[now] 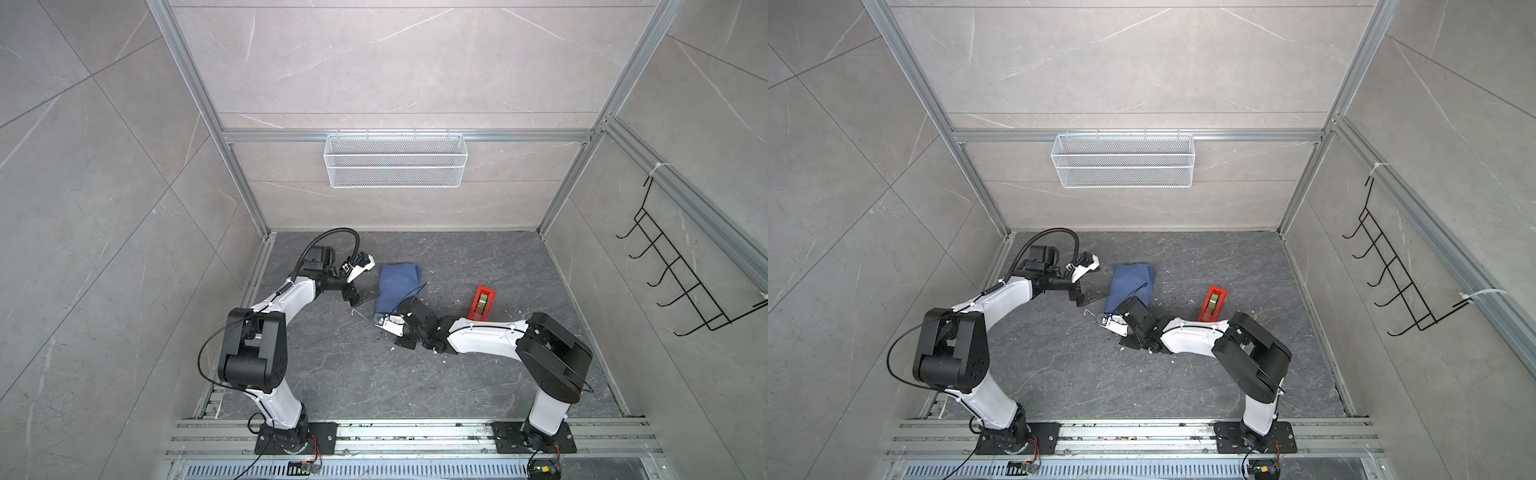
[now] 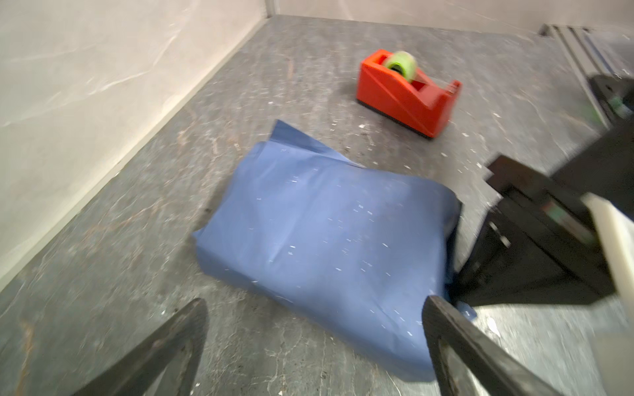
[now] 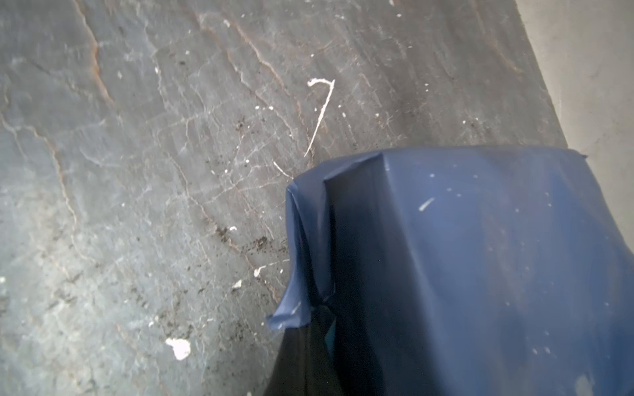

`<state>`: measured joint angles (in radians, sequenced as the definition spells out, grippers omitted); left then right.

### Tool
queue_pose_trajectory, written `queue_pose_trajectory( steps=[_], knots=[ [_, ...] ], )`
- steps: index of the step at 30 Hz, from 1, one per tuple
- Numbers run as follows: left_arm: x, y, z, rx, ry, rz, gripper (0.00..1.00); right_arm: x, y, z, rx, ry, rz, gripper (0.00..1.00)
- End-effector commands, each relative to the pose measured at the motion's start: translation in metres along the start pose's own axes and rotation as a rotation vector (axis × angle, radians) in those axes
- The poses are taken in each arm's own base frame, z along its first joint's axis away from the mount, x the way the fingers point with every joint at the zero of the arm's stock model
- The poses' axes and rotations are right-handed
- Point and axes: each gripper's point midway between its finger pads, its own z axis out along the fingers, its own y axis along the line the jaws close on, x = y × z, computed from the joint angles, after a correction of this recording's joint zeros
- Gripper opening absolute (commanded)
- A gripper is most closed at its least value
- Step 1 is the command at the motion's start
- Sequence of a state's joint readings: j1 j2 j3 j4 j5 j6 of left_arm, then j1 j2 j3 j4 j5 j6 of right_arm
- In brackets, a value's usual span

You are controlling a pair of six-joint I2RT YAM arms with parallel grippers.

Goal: Wrap a gift box in wrapping paper
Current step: Fifth fold the wrapping paper around the gift box.

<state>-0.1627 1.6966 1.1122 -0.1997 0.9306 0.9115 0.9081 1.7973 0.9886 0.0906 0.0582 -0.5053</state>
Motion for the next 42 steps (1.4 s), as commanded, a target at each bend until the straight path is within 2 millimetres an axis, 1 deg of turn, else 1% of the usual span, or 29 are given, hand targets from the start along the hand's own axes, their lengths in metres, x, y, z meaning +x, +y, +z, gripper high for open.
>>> queue_pose_trajectory(
  steps=[1, 4, 7, 9, 12, 15, 18, 20, 23, 24, 26, 27, 31, 33, 35, 38, 39, 42],
  knots=[
    [-0.018, -0.022, -0.01, 0.071, -0.119, 0.199, 1.0, -0.013, -0.009, -0.011, 0.031, -0.083, 0.103, 0.0],
    [-0.01, -0.034, -0.009, 0.088, -0.131, 0.275, 1.0, -0.02, -0.011, -0.018, 0.039, -0.139, 0.139, 0.0],
    [0.003, -0.046, -0.006, 0.107, -0.142, 0.375, 1.0, -0.016, -0.011, -0.015, 0.044, -0.15, 0.175, 0.0],
    [0.006, -0.048, -0.004, 0.093, -0.151, 0.429, 1.0, -0.014, -0.01, -0.014, 0.041, -0.154, 0.196, 0.0],
    [0.012, -0.049, -0.001, 0.067, -0.161, 0.476, 1.0, -0.017, -0.008, -0.012, 0.032, -0.179, 0.213, 0.0],
    [0.022, -0.057, 0.002, 0.074, -0.152, 0.544, 1.0, -0.016, -0.008, -0.008, 0.034, -0.184, 0.234, 0.0],
    [0.027, -0.064, 0.005, 0.082, -0.144, 0.593, 1.0, -0.017, -0.007, -0.007, 0.028, -0.204, 0.257, 0.0],
    [0.036, -0.07, 0.012, 0.083, -0.128, 0.65, 1.0, -0.018, -0.006, -0.005, 0.024, -0.212, 0.258, 0.0],
    [0.047, -0.065, 0.026, 0.039, -0.078, 0.715, 1.0, -0.016, -0.003, -0.001, 0.013, -0.204, 0.266, 0.0],
    [0.047, -0.063, 0.029, 0.023, -0.065, 0.732, 1.0, -0.016, -0.002, 0.001, 0.005, -0.203, 0.269, 0.0],
    [0.04, -0.055, 0.033, -0.019, -0.068, 0.723, 1.0, -0.017, 0.002, 0.002, -0.022, -0.202, 0.266, 0.0],
    [0.04, -0.055, 0.035, -0.017, -0.069, 0.727, 1.0, -0.017, 0.003, 0.003, -0.027, -0.204, 0.265, 0.0],
    [0.057, -0.059, 0.045, 0.008, -0.013, 0.782, 1.0, -0.016, 0.005, 0.007, -0.033, -0.209, 0.282, 0.0],
    [0.058, -0.06, 0.047, 0.0, -0.004, 0.796, 0.99, -0.018, 0.006, 0.007, -0.038, -0.223, 0.291, 0.0],
    [0.064, -0.063, 0.05, -0.004, -0.002, 0.817, 0.98, -0.016, 0.009, 0.009, -0.047, -0.221, 0.288, 0.0],
    [0.079, -0.069, 0.056, 0.003, 0.023, 0.869, 0.97, -0.011, 0.013, 0.016, -0.058, -0.198, 0.288, 0.0],
    [0.082, -0.071, 0.057, 0.006, 0.036, 0.876, 0.97, -0.01, 0.015, 0.016, -0.06, -0.197, 0.291, 0.0],
    [0.087, -0.072, 0.059, 0.009, 0.055, 0.87, 0.9, -0.01, 0.017, 0.015, -0.058, -0.199, 0.276, 0.0]
  ],
)
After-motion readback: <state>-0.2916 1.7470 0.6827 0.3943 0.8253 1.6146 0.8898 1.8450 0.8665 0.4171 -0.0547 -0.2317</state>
